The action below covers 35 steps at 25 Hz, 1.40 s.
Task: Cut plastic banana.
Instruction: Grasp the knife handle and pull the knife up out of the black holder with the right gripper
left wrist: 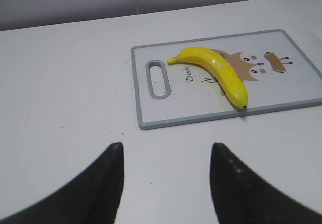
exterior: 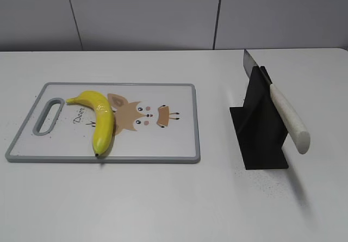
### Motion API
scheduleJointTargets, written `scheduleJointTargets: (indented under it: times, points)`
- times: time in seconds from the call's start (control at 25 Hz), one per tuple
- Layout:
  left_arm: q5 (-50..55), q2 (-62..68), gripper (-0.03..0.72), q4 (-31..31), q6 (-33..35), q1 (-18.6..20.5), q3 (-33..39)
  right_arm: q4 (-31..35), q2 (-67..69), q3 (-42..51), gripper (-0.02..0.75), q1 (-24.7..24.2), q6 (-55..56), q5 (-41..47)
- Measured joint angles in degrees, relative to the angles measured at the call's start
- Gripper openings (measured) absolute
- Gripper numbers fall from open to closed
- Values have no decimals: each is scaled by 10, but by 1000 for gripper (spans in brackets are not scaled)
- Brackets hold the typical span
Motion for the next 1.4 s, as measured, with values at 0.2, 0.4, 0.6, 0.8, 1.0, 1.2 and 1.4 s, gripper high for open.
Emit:
scheduleJointTargets:
  times: [0.2,0.4,0.6,0.8,1.0,1.2,1.4]
  points:
    - [0,0,527,0,0,0,0,0,0,0,590,0,0,0]
    - [0,0,524,0,0,0,0,0,0,0,590,0,0,0]
    - [0,0,521,0,0,0,0,0,0,0,590,0,0,0]
    - [0,0,521,0,0,0,0,0,0,0,590,0,0,0]
    - [0,0,521,0,0,0,0,19,0,0,590,0,0,0]
    - [0,0,521,0,0,0,0,72,0,0,590,0,0,-1]
    - [0,0,521,0,0,0,0,96,0,0,590,0,0,-6]
